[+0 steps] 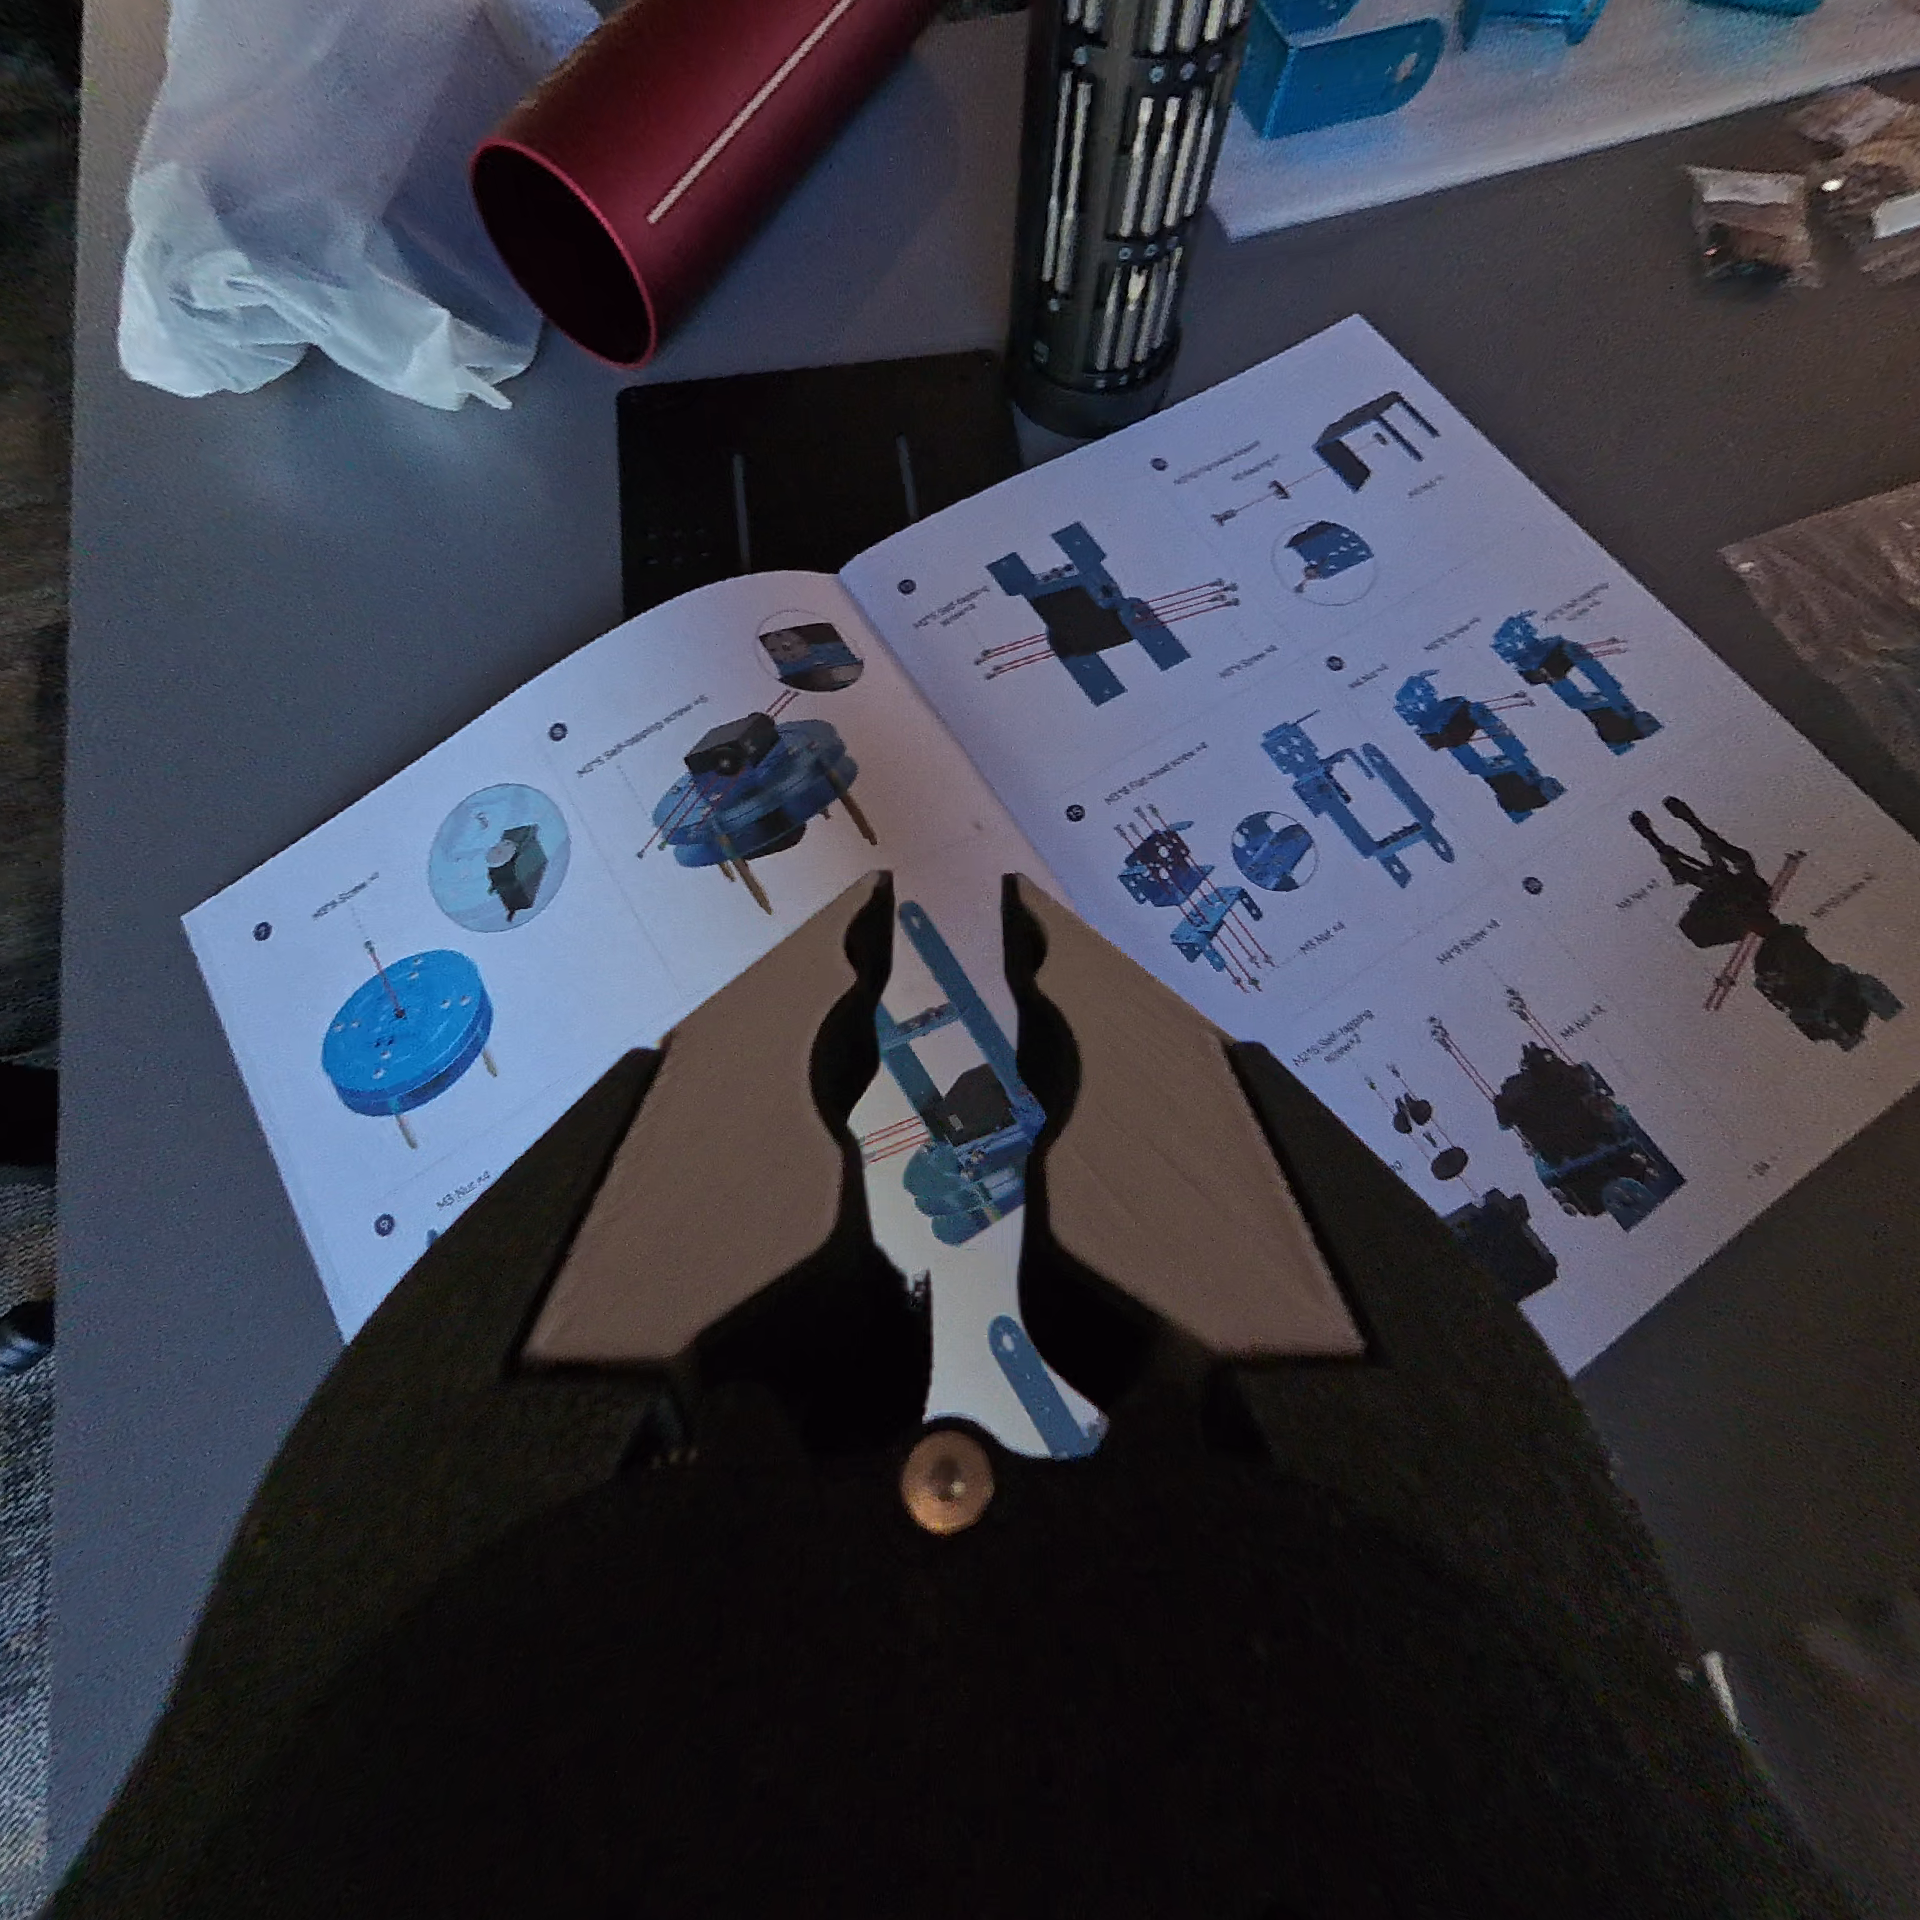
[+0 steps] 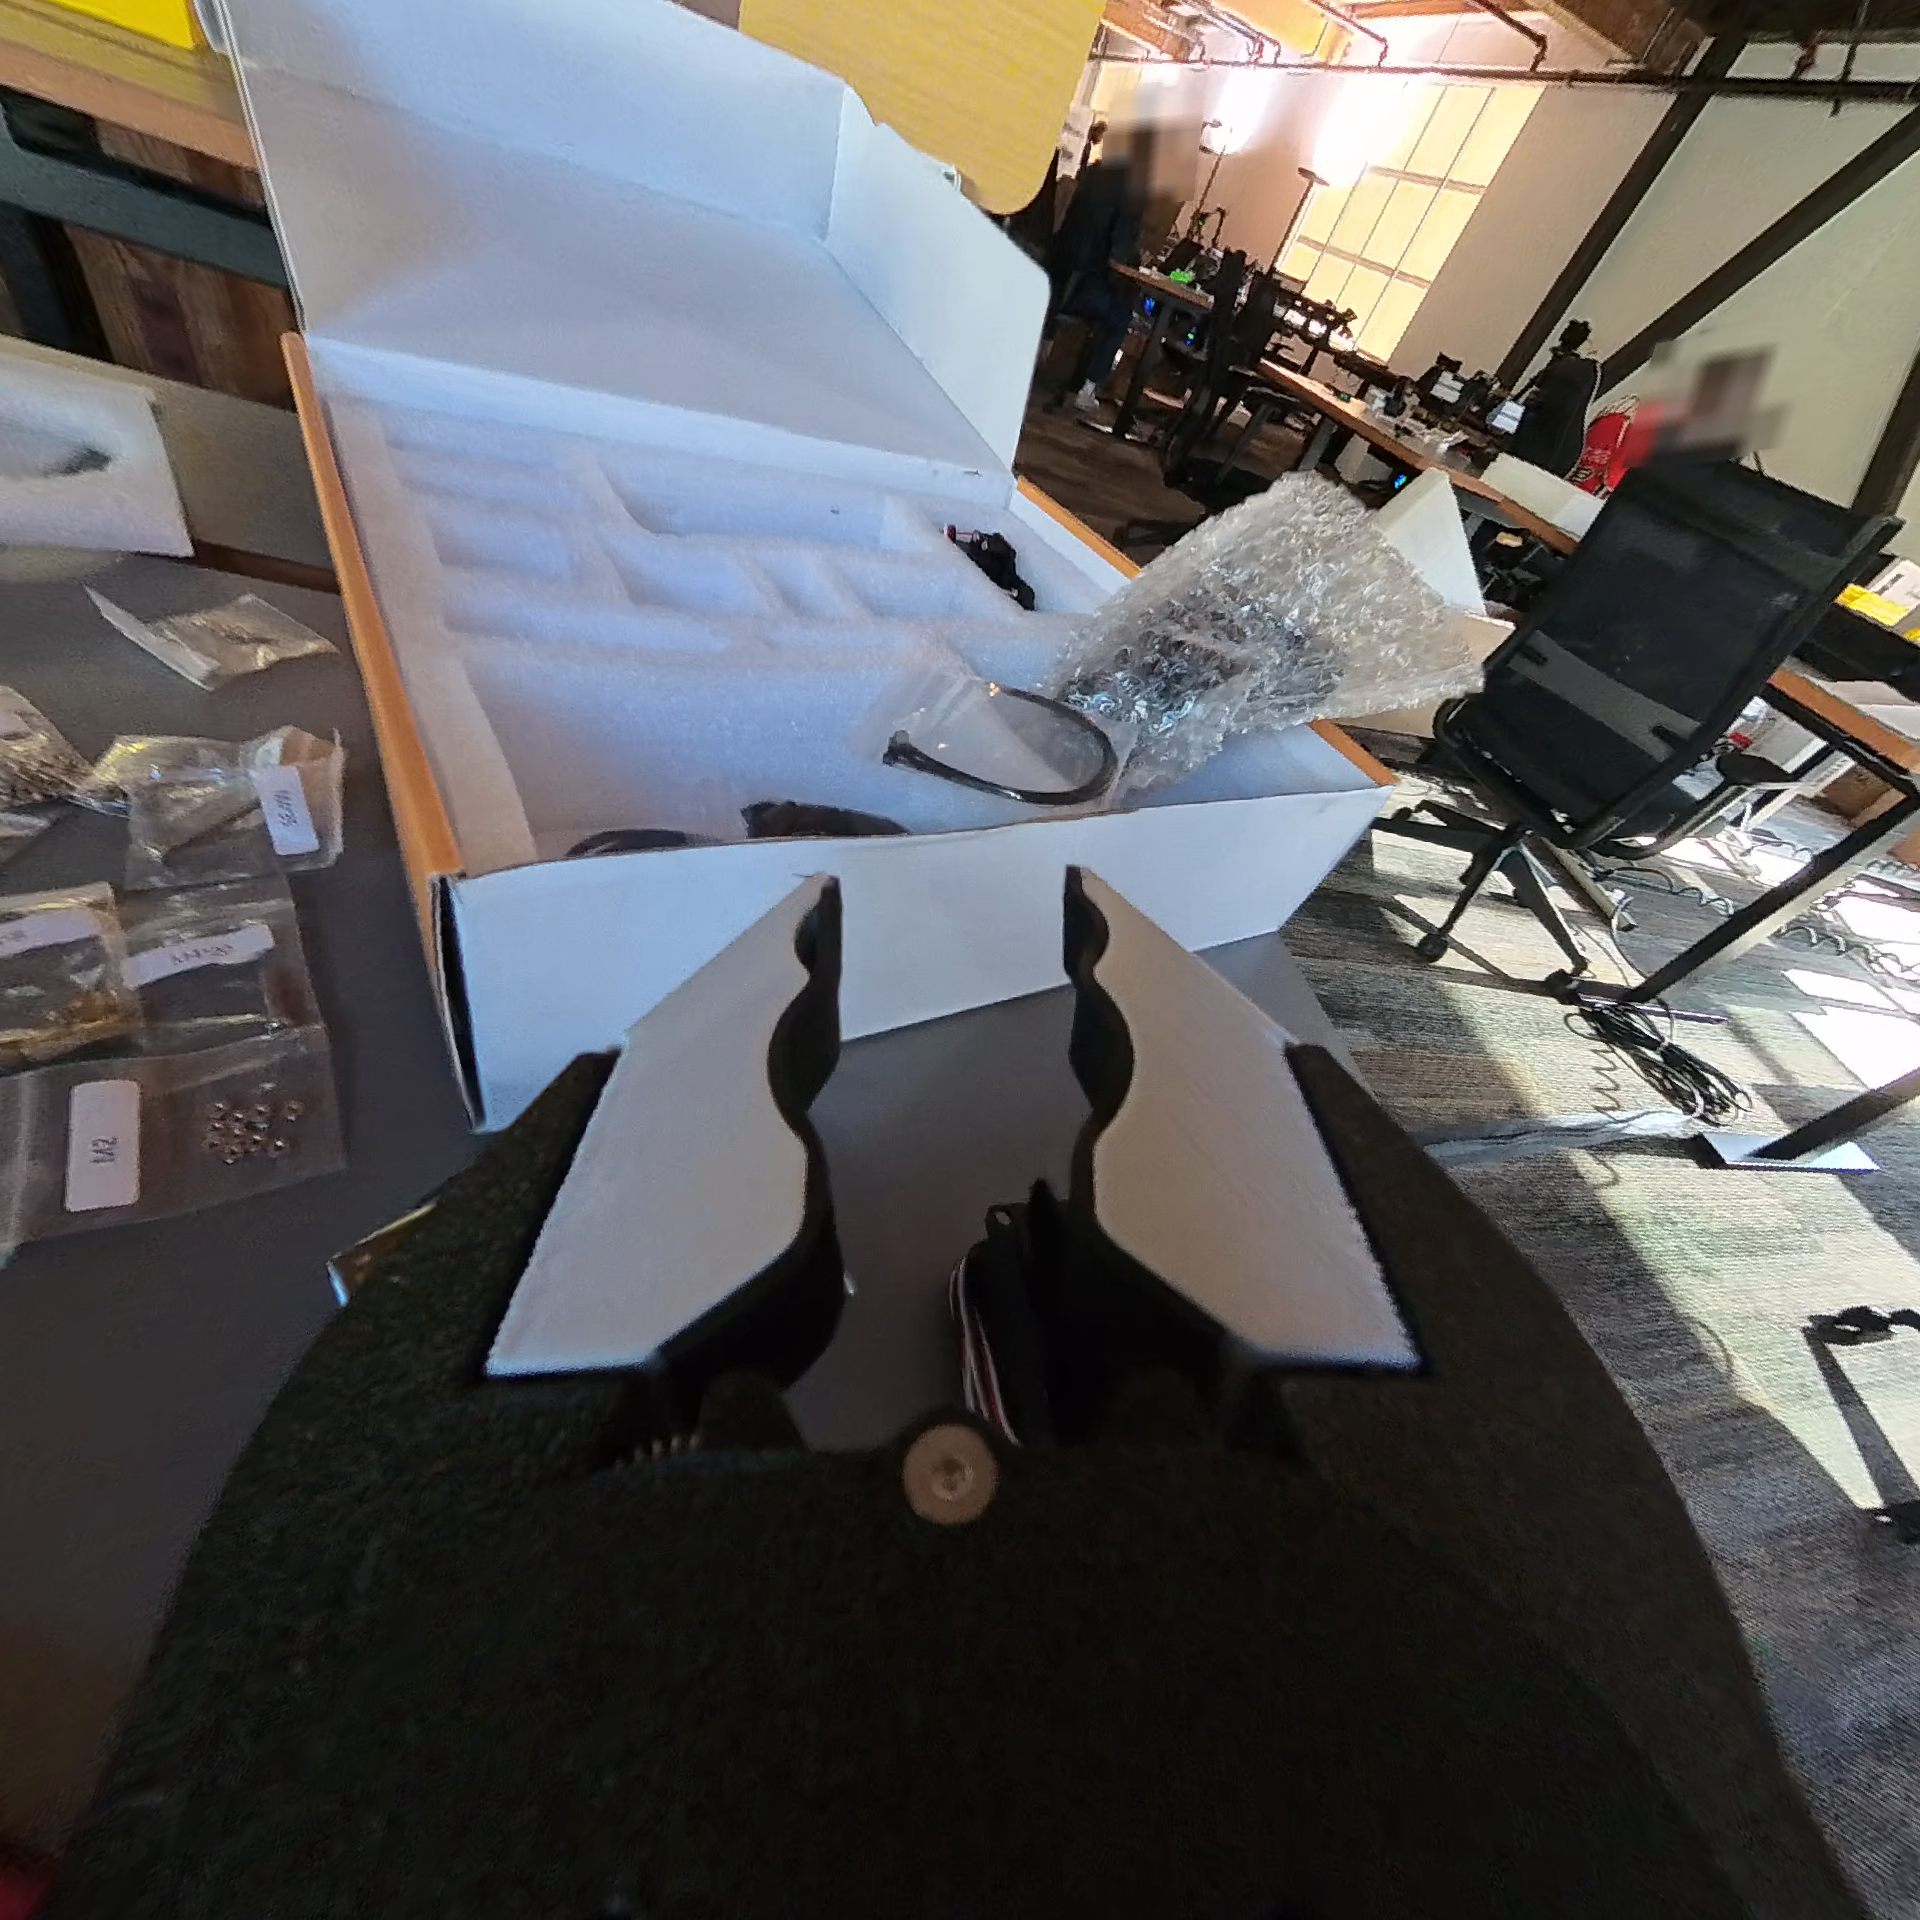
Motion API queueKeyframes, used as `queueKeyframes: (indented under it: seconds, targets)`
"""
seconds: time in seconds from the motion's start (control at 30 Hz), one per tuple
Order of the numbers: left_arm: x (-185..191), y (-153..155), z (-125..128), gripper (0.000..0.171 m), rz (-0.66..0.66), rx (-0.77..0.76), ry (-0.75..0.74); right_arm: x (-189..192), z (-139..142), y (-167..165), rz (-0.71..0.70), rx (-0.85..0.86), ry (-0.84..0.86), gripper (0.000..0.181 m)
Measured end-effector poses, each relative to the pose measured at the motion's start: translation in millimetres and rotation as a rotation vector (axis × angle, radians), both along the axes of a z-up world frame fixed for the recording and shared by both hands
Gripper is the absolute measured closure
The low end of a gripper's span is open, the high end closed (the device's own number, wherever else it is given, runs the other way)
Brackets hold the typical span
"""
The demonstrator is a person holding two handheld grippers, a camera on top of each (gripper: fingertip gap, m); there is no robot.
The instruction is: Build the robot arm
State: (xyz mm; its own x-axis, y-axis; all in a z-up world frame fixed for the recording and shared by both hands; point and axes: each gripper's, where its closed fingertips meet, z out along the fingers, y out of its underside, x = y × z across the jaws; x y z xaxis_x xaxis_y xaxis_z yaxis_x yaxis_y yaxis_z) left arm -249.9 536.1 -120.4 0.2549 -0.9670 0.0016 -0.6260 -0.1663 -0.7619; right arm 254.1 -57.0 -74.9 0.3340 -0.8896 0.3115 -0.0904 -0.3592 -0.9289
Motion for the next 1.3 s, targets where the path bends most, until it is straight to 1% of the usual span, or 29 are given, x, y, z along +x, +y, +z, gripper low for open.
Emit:
queueKeyframes:
  seconds: [0.2,0.4,0.53,0.63,0.73,0.87,0.93,0.97,1.0,1.07,1.13,1.2,1.23,1.27,1.3]
  targets:
    - [0.6,-12.3,8.3,0.152,-0.047,0.021,-0.019,1.1,-3.3,0.6,-0.002,-0.017,0.008,0.14]
    - [3.5,-19.5,9.8,0.152,-0.064,0.039,-0.009,-6.9,5.8,11.8,0.045,-0.021,-0.018,0.14]
    - [5.2,-25.4,16.4,0.152,-0.069,0.062,-0.014,-10.5,7.8,17.2,0.079,-0.013,-0.019,0.14]
    - [6.9,-33.7,23.3,0.152,-0.084,0.087,-0.02,-15.5,6.1,27.5,0.126,-0.003,-0.003,0.14]
    - [7.6,-43.4,31.6,0.152,-0.106,0.117,-0.033,-23.6,7.6,41.2,0.171,-0.028,-0.015,0.14]
    - [7.3,-53.5,42.7,0.152,-0.124,0.139,-0.057,-38.1,13.0,60.9,0.234,-0.057,-0.047,0.14]
    - [5.5,-61.4,50.4,0.152,-0.147,0.154,-0.081,-47.6,14.9,71.4,0.283,-0.04,-0.037,0.142]
    - [2.7,-65.3,52.9,0.152,-0.16,0.16,-0.086,-54.2,13.2,78.7,0.331,-0.005,0.002,0.146]
    - [-1.5,-66.8,54.8,0.152,-0.163,0.171,-0.087,-62.2,14.1,86.9,0.392,0.055,0.04,0.146]
    - [-13.3,-66.1,59.2,0.152,-0.149,0.192,-0.093,-77.0,29.0,96.1,0.464,0.154,0.043,0.145]
    - [-28.0,-68.9,61.8,0.152,-0.154,0.184,-0.103,-100.4,47.8,101.7,0.48,0.175,0.011,0.141]
    - [-45.7,-71.0,62.5,0.151,-0.155,0.186,-0.101,-142.0,64.7,116.8,0.556,0.262,-0.01,0.143]
    - [-55.4,-71.0,63.6,0.151,-0.148,0.196,-0.102,-167.2,67.7,131.0,0.636,0.333,0.01,0.144]
    - [-65.4,-71.5,65.3,0.152,-0.142,0.205,-0.104,-192.0,65.2,148.9,0.728,0.391,0.056,0.146]
    - [-75.4,-72.7,66.9,0.152,-0.139,0.211,-0.108,-211.5,54.7,167.0,0.795,0.405,0.129,0.143]
